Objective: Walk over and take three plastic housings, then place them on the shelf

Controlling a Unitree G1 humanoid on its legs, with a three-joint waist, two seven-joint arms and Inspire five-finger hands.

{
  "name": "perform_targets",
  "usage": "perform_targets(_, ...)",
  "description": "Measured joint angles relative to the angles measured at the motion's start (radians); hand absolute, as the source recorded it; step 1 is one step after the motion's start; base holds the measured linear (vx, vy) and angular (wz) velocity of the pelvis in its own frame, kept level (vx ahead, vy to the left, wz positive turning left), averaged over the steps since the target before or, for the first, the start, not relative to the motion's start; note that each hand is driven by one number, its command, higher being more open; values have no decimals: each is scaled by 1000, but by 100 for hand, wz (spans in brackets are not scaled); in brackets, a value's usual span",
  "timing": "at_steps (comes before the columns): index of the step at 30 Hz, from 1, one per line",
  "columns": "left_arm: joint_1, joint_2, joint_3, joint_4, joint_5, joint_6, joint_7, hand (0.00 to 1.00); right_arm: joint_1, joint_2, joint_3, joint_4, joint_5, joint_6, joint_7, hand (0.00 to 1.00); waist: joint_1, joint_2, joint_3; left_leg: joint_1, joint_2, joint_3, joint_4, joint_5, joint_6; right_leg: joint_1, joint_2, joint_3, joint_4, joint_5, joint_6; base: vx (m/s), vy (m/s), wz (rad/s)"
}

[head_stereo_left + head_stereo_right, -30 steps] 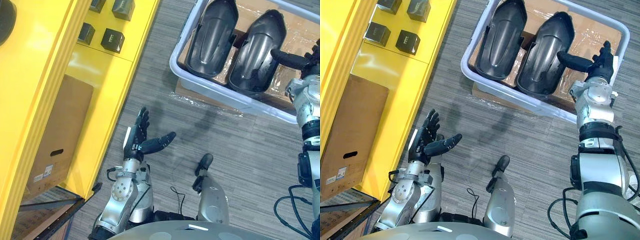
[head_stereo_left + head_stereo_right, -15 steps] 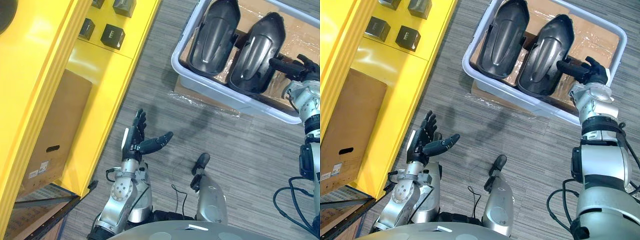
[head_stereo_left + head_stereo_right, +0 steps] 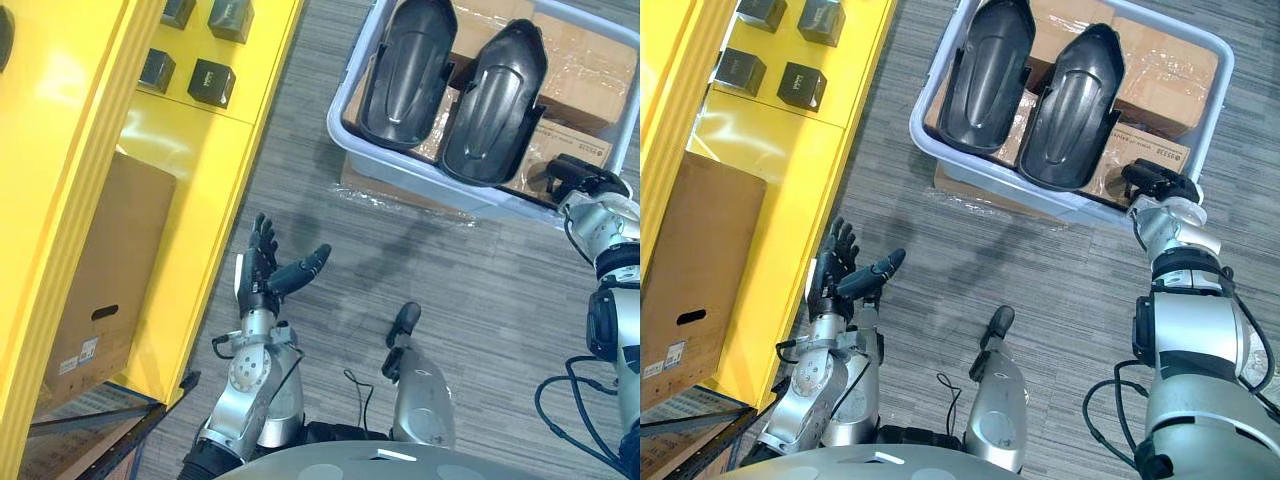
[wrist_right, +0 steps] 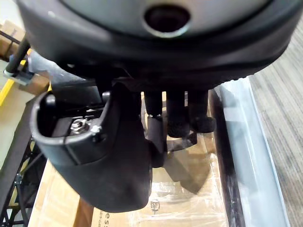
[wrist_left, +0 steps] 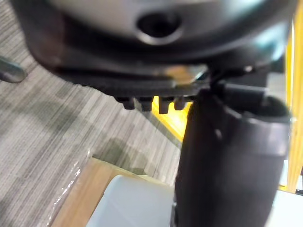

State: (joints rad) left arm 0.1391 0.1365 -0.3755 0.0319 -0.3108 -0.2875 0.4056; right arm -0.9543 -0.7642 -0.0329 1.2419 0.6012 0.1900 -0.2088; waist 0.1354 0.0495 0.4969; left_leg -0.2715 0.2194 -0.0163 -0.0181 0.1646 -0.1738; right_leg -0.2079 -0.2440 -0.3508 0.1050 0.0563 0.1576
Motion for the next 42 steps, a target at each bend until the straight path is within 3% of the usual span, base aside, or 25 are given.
perform_targets(3, 0, -3, -2, 0, 3, 0, 0, 100, 1, 14, -23, -3, -5, -31, -52, 0, -2, 8, -5, 1, -3, 0, 0, 1, 1, 1, -4, -1, 0, 1, 1, -1, -4, 1)
perform_targets(8, 19, -12, 0, -11, 2, 0, -20, 100, 73, 14, -63, -103, -42, -107, -139, 0, -13, 44, -21, 25, -27, 1, -10, 14, 18, 24, -27, -4, 0, 2, 5, -3, 1, 6)
perform_targets(10, 55, -10, 2, -72, 3, -6, -44, 100, 137, 14, -107, -186, -115, -186, -187, 0, -30, 56, -27, 51, -39, 4, -34, 21, 27, 46, -39, -12, -3, 2, 10, -20, 14, 10)
perform_targets(16, 77, 22, 43, -196, 0, -40, -134, 100, 298, 23, -204, -378, -246, -329, -261, 0, -32, 56, -28, 111, -43, 6, -59, 23, 27, 97, -43, -13, -5, -1, 20, -15, 0, 3)
perform_targets(18, 98, 39, 78, -244, -7, -49, -189, 100, 369, 71, -234, -472, -311, -381, -290, 0, -39, 52, -35, 149, -43, 11, -64, 19, 29, 142, -42, -17, -23, -3, 24, 0, 0, 0)
perform_targets(22, 106, 57, 88, -278, -35, -59, -257, 100, 465, 170, -235, -559, -392, -402, -320, 0, -45, 33, -95, 175, -43, 24, -64, 5, 29, 178, -37, -16, -60, 5, 32, 39, -30, -5)
perform_targets(23, 103, 64, 89, -278, -34, -59, -275, 100, 505, 219, -234, -589, -399, -400, -321, 100, -47, 21, -121, 189, -42, 33, -64, 1, 24, 190, -37, -13, -64, 5, 32, 69, -24, -13)
perform_targets(26, 100, 67, 96, -290, -32, -54, -297, 100, 585, 306, -231, -654, -403, -390, -318, 100, -54, -1, -166, 224, -40, 52, -64, -6, 15, 223, -34, -8, -74, 6, 32, 61, -23, -10)
perform_targets(31, 87, 67, 105, -344, 3, -14, -316, 100, 666, 338, -229, -668, -436, -327, -265, 100, -59, -4, -215, 249, -34, 72, -65, -11, 9, 237, -31, 3, -74, 5, 31, -25, -12, -7)
perform_targets(35, 91, 69, 96, -344, 16, 13, -330, 100, 676, 344, -227, -661, -431, -262, -249, 100, -59, -7, -221, 249, -31, 76, -70, -11, 9, 238, -27, 6, -81, 2, 29, -85, -12, -2)
perform_targets(42, 98, 112, 96, -338, 49, 32, -357, 100, 599, 344, -169, -563, -359, -193, -229, 100, -27, -56, -223, 204, -26, 76, -66, 3, 6, 206, -15, 16, -112, 39, 24, -35, -5, -1)
